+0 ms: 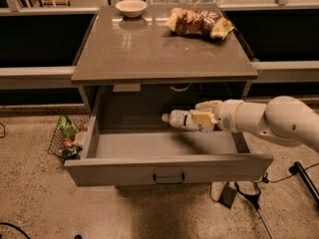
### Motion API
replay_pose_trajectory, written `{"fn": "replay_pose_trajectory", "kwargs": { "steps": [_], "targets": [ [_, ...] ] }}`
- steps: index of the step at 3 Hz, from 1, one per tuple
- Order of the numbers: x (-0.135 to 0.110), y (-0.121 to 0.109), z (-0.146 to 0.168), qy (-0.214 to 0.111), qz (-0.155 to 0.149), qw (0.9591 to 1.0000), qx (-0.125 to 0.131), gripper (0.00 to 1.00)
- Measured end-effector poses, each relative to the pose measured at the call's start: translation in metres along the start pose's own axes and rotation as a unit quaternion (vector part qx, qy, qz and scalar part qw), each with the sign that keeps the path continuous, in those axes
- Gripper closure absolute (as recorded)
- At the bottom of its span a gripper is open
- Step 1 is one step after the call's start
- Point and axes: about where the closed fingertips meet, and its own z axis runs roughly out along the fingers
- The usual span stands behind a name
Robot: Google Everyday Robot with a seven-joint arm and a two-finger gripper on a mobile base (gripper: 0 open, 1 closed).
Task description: Place blue plastic bottle into top drawer
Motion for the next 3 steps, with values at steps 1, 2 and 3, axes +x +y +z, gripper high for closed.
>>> {"fn": "replay_pose_trajectory", "kwargs": {
  "steps": [1,2,3],
  "targets": [
    [0.0013,-0.0130,-0.0050,-0.001,0.004,0.9999,0.013,0.05],
    [-0.0009,-0.0182,-0.0091,-0.002,0.003,0.9998,0.019,0.00],
    [-0.0041,-0.0214,-0.0140,-0.003,0.001,0.9997,0.023,0.00]
  ]
}}
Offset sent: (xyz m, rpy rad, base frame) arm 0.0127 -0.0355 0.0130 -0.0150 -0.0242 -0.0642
